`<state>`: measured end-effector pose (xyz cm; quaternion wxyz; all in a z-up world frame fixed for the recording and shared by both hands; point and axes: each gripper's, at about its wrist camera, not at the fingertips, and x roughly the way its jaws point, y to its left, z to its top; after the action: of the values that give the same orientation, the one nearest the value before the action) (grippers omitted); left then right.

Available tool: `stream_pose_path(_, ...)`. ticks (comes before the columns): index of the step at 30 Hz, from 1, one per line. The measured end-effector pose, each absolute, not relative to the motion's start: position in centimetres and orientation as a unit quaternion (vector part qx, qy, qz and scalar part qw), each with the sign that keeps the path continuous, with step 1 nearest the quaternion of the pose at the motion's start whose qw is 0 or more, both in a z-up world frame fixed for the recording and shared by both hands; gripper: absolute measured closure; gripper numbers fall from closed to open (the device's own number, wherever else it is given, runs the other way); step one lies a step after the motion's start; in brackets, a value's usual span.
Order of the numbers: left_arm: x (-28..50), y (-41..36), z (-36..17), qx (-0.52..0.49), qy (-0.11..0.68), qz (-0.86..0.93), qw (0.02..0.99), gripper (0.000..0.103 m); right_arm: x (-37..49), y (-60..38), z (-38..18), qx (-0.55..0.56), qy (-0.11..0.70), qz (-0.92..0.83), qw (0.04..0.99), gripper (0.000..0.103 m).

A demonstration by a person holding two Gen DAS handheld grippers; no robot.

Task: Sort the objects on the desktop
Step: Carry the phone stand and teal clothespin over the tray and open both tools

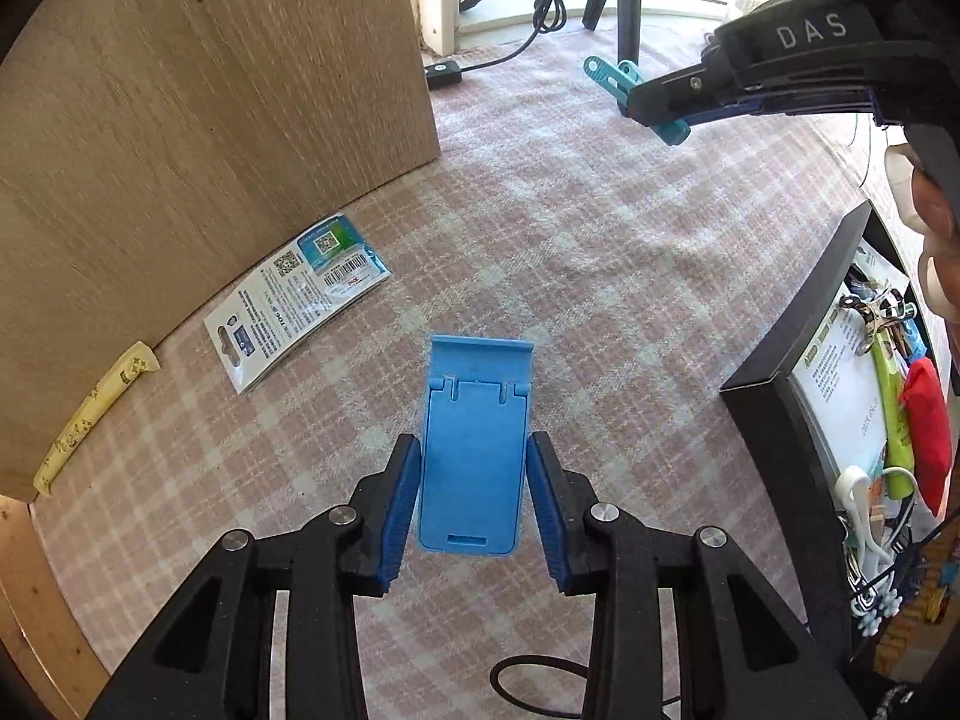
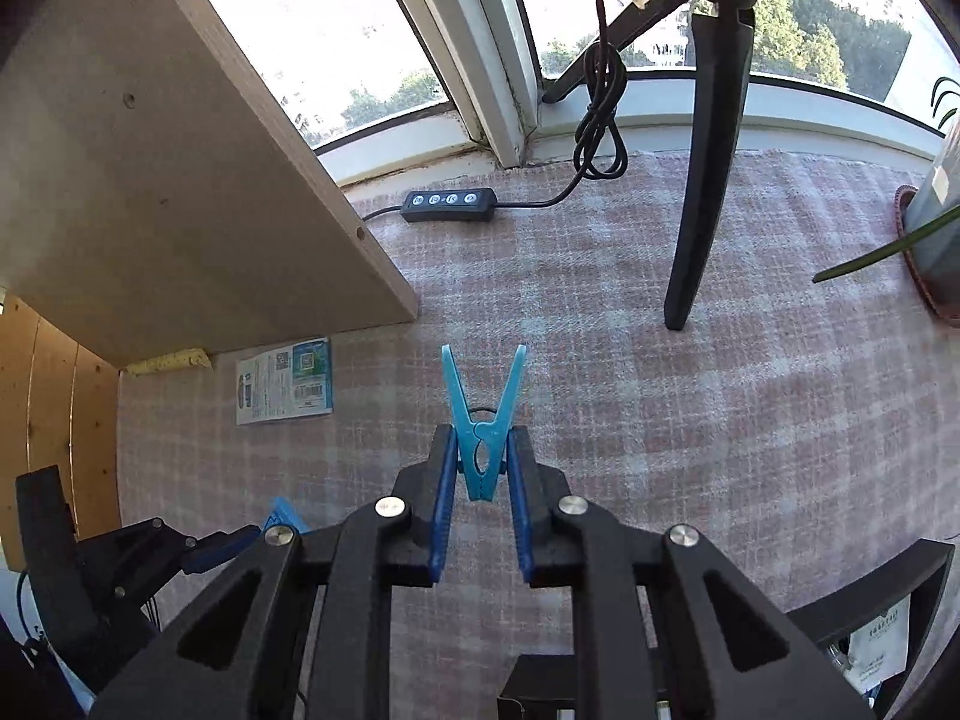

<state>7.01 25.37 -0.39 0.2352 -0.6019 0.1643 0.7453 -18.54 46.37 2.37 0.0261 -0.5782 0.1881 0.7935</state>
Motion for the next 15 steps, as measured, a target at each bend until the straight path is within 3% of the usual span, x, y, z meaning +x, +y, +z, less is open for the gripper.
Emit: stream_pose_path(15,11.2,30.7,9.0,-0.548,0.178,0.764,0.289,0.069,-9.8,45.5,11.5,-0.535,0.190,0.823,0.030,0.086)
